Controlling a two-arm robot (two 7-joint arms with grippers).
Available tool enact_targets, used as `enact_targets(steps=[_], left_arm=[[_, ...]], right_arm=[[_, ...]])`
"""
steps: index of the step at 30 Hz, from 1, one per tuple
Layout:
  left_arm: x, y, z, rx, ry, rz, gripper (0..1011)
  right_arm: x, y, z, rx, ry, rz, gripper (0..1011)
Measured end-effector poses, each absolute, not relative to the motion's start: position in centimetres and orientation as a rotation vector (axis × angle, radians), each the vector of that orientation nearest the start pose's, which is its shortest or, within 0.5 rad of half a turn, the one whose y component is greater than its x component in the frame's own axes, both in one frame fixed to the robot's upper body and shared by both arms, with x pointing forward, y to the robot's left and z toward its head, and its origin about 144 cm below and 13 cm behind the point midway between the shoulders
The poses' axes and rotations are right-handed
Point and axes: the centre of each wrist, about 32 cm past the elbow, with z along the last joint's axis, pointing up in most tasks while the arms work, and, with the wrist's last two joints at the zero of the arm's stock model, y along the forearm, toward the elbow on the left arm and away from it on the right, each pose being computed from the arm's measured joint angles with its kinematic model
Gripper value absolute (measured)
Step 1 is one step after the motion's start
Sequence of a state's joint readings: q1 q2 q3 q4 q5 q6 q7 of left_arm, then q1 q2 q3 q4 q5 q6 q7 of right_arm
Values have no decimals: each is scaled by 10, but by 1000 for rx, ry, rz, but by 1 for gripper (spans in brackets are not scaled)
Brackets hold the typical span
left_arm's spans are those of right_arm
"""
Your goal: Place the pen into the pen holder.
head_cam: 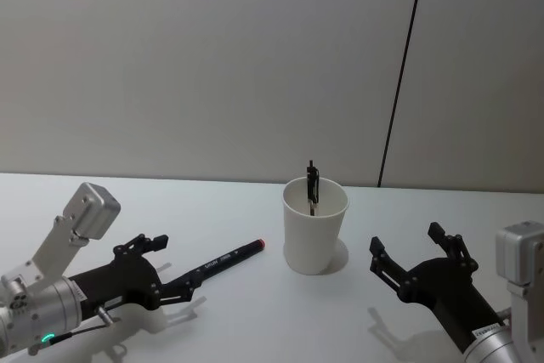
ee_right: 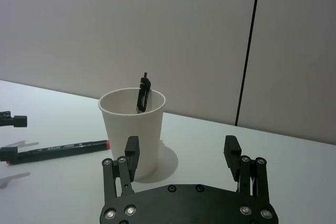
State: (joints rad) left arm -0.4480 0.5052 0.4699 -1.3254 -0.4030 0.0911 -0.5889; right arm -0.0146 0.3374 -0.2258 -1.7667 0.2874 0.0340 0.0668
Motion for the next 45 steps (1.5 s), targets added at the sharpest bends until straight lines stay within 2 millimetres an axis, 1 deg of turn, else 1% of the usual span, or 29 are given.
enact_targets(steps=[19,45], left_arm=[[579,283,1194,286,-6,682,1003],[593,281,1194,334,22,646,1003]], right_arm=[[443,-237,1189,26,-75,-1229,1001],[443,-237,1189,26,-75,-1229,1001]])
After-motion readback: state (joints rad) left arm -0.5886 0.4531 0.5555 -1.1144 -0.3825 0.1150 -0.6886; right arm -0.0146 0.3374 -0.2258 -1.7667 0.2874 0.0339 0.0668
